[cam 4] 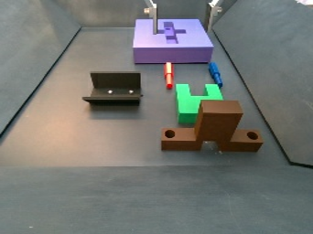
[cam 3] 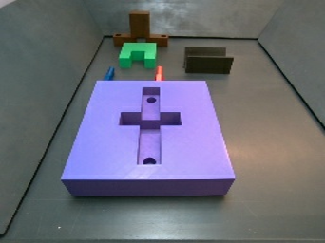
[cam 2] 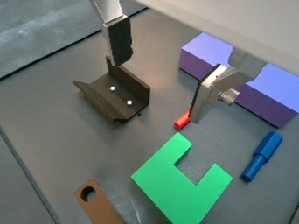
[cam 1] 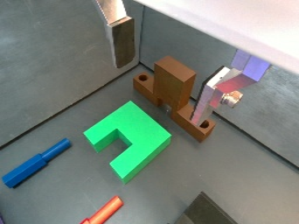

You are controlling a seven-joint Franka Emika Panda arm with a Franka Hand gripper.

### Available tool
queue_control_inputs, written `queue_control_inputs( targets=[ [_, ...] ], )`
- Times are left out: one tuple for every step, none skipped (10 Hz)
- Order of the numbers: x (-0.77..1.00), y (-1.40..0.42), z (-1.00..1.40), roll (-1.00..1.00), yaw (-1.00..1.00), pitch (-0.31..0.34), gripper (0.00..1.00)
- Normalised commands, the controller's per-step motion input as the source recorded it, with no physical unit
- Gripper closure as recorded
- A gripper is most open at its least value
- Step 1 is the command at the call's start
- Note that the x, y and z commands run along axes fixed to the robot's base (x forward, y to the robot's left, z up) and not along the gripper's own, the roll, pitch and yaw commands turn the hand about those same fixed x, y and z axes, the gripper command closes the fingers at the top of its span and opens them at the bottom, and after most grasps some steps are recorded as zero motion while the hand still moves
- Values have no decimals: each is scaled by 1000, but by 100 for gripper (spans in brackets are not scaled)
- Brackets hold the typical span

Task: Pick up the green object. Move up. Place the green object on the fixture. Regrasp the green object. Move to above the board. Insert the green object.
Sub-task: Pick up the green object.

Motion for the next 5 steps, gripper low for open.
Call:
queue_control_inputs(
  targets=[
    [0,-40,-31,0,0,-101,0],
    [260,-60,-643,-140,-274,-209,0],
    [386,-234,-694,-114,-169,-269,0],
    [283,-297,-723,-71,-117,-289,0],
    [83,-160,-726,-69,0,-273,0]
  ],
)
